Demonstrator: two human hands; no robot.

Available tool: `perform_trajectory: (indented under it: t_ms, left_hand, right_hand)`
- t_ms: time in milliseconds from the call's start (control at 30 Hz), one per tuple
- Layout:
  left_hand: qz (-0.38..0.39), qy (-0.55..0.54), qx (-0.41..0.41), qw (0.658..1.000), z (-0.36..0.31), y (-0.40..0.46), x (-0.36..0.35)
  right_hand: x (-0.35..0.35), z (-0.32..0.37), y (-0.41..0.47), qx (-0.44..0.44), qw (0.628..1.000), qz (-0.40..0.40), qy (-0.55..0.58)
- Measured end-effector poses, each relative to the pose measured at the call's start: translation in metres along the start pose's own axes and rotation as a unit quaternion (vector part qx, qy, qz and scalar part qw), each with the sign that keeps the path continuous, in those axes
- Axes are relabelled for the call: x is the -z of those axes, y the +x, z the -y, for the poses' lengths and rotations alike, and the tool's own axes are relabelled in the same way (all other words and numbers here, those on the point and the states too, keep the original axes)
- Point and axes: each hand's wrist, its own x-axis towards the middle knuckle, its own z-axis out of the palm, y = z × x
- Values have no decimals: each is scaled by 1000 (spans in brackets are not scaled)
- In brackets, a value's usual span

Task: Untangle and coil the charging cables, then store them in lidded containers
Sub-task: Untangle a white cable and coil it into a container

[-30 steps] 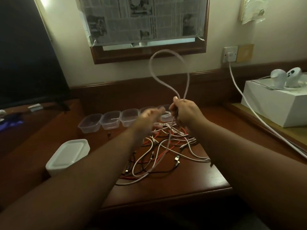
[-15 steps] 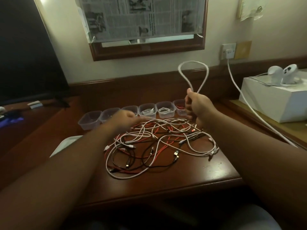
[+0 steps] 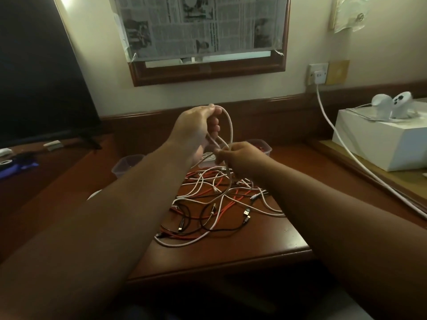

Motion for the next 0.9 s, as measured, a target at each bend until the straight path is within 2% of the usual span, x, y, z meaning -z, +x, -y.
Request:
perform_trajectory:
  t_ms: [33, 100, 200, 267, 300, 333, 400, 433, 500, 600, 667, 767, 900]
  left_hand:
    - [-28, 85, -59, 994, 4, -1, 4]
    - [-44, 240, -183, 952, 18, -6, 11]
    - [-1, 330, -246, 911, 46, -23, 19]
    - [23, 390, -289, 874, 66, -30, 22]
    - [48, 415, -285, 863, 74, -33, 23]
    - [84, 425, -244, 868, 78, -36, 23]
    - [174, 386, -92, 901, 81, -44, 24]
    - [206, 363, -43, 908, 81, -47, 26]
    - [215, 319, 7, 923, 83, -49, 34]
    - [141, 287, 48, 946, 80, -48, 51]
    - [83, 287, 66, 952, 75, -44, 64]
    - [23, 249, 84, 964, 65, -41, 84]
    - [-9, 110, 125, 986, 45, -41, 100]
  right_hand:
    - [4, 1, 0, -3, 1000, -24, 17]
    - [12, 4, -1, -23, 992, -68, 106]
    - [24, 11, -2, -42, 947, -75, 309]
    - [31, 18, -5, -27, 913, -69, 401]
    - [33, 22, -6, -17, 899, -71, 431]
    - [35, 26, -7, -6, 888, -73, 454]
    - [36, 32, -10, 13, 871, -73, 486]
    - [37, 33, -11, 20, 867, -76, 491]
    - [40, 34, -15, 32, 880, -96, 463]
    - [47, 31, -22, 28, 931, -147, 332]
    - [51, 31, -29, 16, 947, -167, 272]
    - [56, 34, -43, 26, 936, -158, 314]
    - [56, 46, -65, 29, 909, -59, 411]
